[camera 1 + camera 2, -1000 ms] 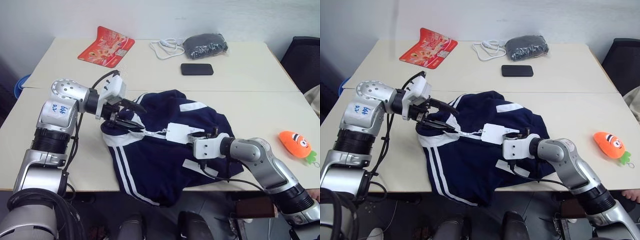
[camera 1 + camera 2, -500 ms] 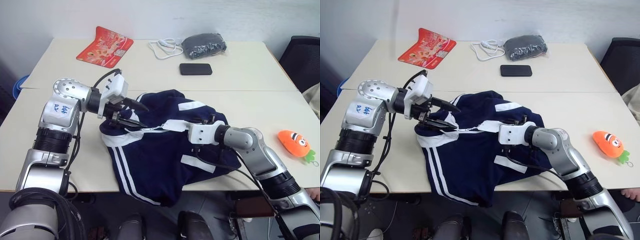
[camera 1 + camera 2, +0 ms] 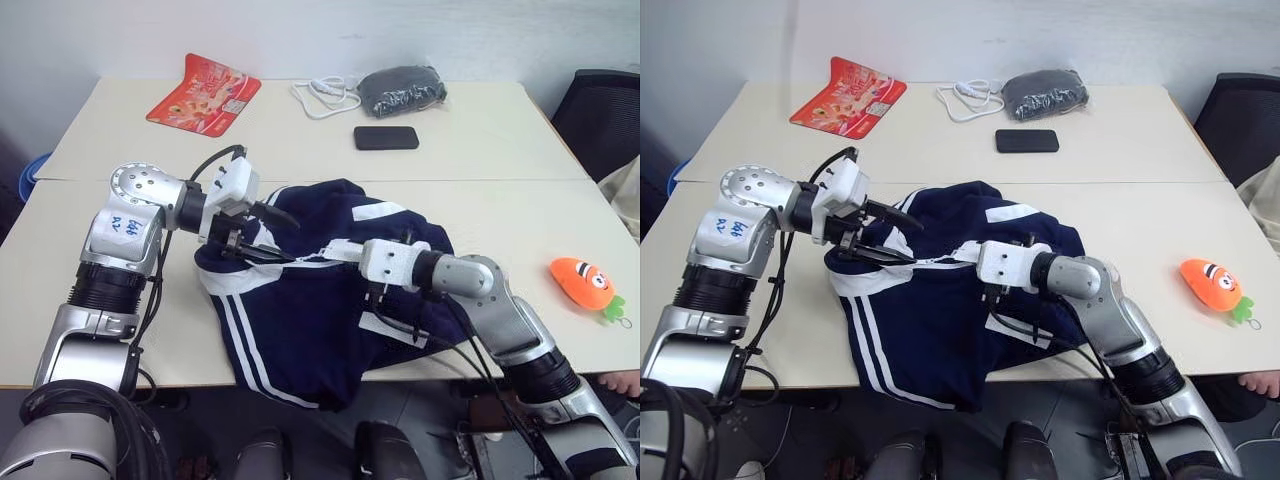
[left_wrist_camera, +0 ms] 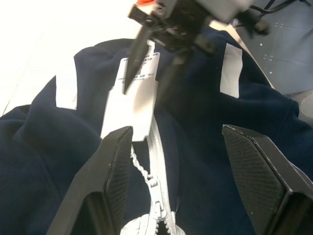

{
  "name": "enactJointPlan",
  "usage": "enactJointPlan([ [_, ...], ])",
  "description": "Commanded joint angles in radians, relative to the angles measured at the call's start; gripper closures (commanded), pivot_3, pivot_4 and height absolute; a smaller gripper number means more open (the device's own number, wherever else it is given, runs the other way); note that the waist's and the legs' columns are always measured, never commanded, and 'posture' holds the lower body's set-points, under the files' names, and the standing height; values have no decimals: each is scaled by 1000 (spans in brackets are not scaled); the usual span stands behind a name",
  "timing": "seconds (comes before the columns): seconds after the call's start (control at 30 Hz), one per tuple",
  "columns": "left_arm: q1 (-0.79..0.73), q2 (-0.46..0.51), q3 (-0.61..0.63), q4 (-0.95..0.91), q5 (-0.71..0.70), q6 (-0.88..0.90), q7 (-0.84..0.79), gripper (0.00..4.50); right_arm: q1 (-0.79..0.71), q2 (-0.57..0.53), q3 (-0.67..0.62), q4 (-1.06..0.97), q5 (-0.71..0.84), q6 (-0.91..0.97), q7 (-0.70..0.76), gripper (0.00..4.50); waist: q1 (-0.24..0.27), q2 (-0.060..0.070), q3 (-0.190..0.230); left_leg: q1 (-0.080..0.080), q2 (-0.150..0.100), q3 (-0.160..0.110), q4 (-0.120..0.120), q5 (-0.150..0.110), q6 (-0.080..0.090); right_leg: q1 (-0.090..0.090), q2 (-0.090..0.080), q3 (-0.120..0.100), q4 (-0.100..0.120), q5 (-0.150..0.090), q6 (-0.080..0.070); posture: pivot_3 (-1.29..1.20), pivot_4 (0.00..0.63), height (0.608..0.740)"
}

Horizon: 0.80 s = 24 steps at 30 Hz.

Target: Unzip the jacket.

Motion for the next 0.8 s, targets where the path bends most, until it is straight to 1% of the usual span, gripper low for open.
enactJointPlan([
  [0.03, -13, -1, 15, -17, -10, -6, 7, 1418, 0, -25, 6, -2, -33, -62, -5, 2670, -1, 0, 0, 0, 0, 0, 0, 0, 0, 0, 0, 0, 0, 0, 0, 0, 150, 740],
  [0.23, -4, 1, 15, -16, -9, -12, 10, 1418, 25, -47, -15, -28, -41, -88, 6, 2670, -2, 0, 0, 0, 0, 0, 0, 0, 0, 0, 0, 0, 0, 0, 0, 0, 150, 740],
  [0.47, -23, -4, 15, 8, -5, -19, 10, 1418, 3, -64, 15, 40, -114, -179, -10, 2670, -2, 0, 0, 0, 0, 0, 0, 0, 0, 0, 0, 0, 0, 0, 0, 0, 150, 740],
  [0.57, -29, -7, 15, 13, -5, -20, 11, 1418, -6, -62, 42, 86, -182, -237, -51, 2670, -2, 0, 0, 0, 0, 0, 0, 0, 0, 0, 0, 0, 0, 0, 0, 0, 150, 740],
  [0.7, -34, -12, 12, 21, -2, -27, 11, 1418, -45, -32, 52, 158, -238, -251, -108, 2670, -4, 0, 0, 0, 0, 0, 0, 0, 0, 0, 0, 0, 0, 0, 0, 0, 150, 740],
  [0.8, -40, -15, 11, 28, 0, -31, 9, 1418, -54, -47, 68, 194, -273, -291, -121, 2670, -3, 0, 0, 0, 0, 0, 0, 0, 0, 0, 0, 0, 0, 0, 0, 0, 150, 740],
])
